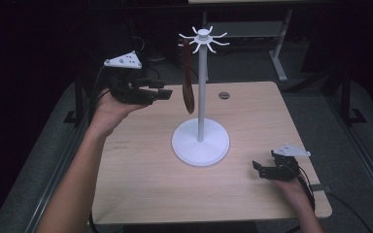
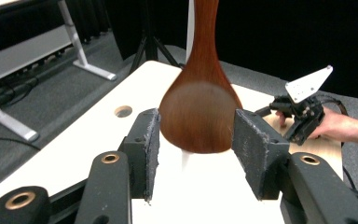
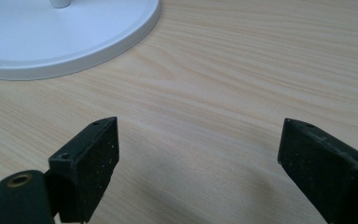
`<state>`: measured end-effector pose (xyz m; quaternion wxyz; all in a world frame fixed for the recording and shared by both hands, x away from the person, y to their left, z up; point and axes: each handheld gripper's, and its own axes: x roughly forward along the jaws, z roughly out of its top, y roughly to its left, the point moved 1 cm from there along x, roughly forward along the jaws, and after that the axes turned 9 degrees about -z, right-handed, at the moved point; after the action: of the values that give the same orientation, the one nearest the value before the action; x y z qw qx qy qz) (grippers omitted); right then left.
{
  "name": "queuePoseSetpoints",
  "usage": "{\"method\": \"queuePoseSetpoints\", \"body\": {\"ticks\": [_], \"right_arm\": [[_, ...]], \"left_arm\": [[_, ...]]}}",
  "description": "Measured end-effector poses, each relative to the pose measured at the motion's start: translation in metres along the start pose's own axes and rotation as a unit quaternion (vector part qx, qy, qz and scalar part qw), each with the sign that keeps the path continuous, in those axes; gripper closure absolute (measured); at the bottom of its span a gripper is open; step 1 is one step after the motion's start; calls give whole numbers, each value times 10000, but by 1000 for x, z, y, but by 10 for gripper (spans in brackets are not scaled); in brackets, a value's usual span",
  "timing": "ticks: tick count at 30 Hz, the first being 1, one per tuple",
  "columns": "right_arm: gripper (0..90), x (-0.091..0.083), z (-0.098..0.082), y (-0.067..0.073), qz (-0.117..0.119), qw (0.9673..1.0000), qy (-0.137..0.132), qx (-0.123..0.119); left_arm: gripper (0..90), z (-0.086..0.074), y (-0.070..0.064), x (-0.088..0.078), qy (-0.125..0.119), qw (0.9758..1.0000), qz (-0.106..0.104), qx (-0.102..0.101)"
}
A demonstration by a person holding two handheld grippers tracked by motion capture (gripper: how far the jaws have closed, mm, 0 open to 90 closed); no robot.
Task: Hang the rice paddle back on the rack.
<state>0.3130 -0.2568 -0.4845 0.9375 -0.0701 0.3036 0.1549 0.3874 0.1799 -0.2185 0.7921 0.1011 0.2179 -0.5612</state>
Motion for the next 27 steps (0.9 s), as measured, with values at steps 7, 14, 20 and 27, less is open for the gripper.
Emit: {"method": "queuePoseSetpoints", "body": {"ticks": [7, 14, 20, 27], "right_arm": [[122, 0, 0, 1, 10, 10000, 23, -14], [122, 0, 0, 2, 13, 10000, 22, -12], [122, 0, 0, 2, 11, 10000, 25, -9], [122, 0, 0, 2, 12, 10000, 31, -10]], "left_arm": [[489, -19, -2, -8, 52, 9999, 118, -84], [448, -42, -5, -11, 78, 9995, 235, -190], [391, -63, -6, -11, 132, 9988, 323, -329], [325, -89, -7, -9, 161, 9977, 476, -465]]}}
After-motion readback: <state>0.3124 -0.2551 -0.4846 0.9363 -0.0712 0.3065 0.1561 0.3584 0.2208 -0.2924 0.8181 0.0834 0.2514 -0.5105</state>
